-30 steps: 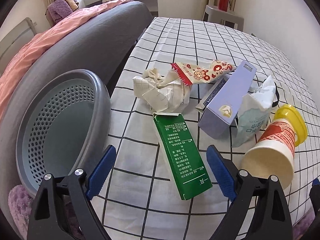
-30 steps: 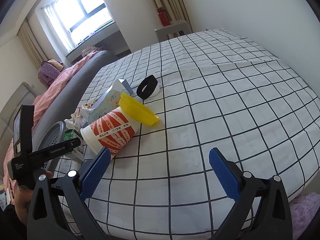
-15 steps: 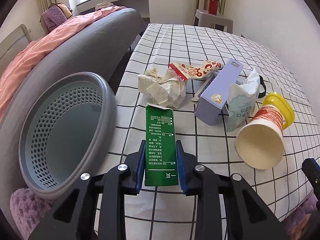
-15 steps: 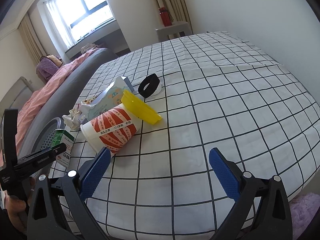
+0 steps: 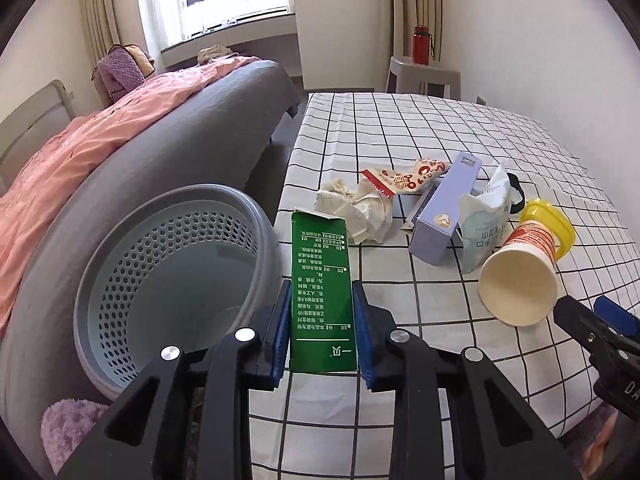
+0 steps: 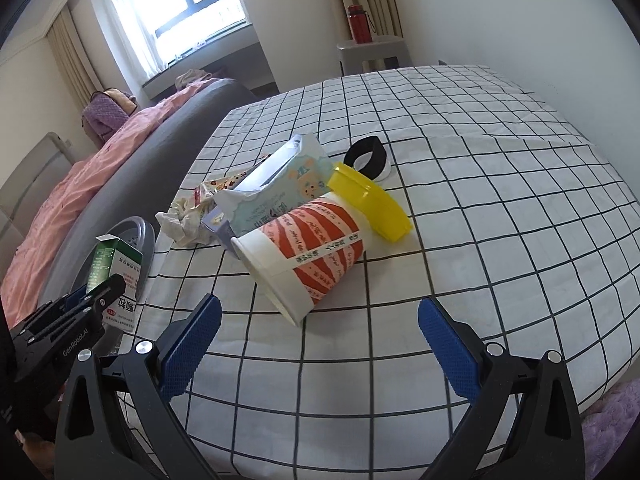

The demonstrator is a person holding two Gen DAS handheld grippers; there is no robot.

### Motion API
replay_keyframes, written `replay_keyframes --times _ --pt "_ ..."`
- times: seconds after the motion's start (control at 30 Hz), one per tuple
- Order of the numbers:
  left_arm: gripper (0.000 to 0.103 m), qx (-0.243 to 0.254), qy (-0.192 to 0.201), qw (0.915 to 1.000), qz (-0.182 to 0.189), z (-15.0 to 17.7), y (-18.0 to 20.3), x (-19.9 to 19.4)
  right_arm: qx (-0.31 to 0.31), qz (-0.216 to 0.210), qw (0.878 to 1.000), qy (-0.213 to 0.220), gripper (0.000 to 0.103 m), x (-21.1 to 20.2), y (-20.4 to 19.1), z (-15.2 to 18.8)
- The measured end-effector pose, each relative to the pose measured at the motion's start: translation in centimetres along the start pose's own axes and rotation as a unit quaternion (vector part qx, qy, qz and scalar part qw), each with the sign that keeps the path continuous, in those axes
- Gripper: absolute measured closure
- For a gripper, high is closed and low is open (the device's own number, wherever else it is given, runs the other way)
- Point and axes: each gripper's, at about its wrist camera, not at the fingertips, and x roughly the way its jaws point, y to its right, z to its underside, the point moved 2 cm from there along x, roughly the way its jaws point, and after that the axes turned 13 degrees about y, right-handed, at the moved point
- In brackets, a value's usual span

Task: Collect trash
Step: 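Reach the left tool to the green milk carton and grasp it, then lift the green carton with the left tool while the right tool grasps the paper cup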

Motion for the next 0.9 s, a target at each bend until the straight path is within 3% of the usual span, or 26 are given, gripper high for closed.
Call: replay_keyframes --times 0.37,0.67,0.9 --pt "0.075 0.001 0.038 0.9987 -0.033 0.1 -3.9 0.9 0.013 0.082 0.996 0.022 0.006 3.1 -3.3 0.2" --pt "0.075 -0.029 0.034 0.9988 -0.019 0.6 -6.4 1.9 -0.004 0.162 0.987 0.024 0.006 5.8 -5.3 0.0" --pt "0.075 -0.044 0.037 0.9983 -0.008 0.6 -7.3 1.7 -0.001 0.196 0.981 0.008 0.006 7.2 -4.8 -0.1"
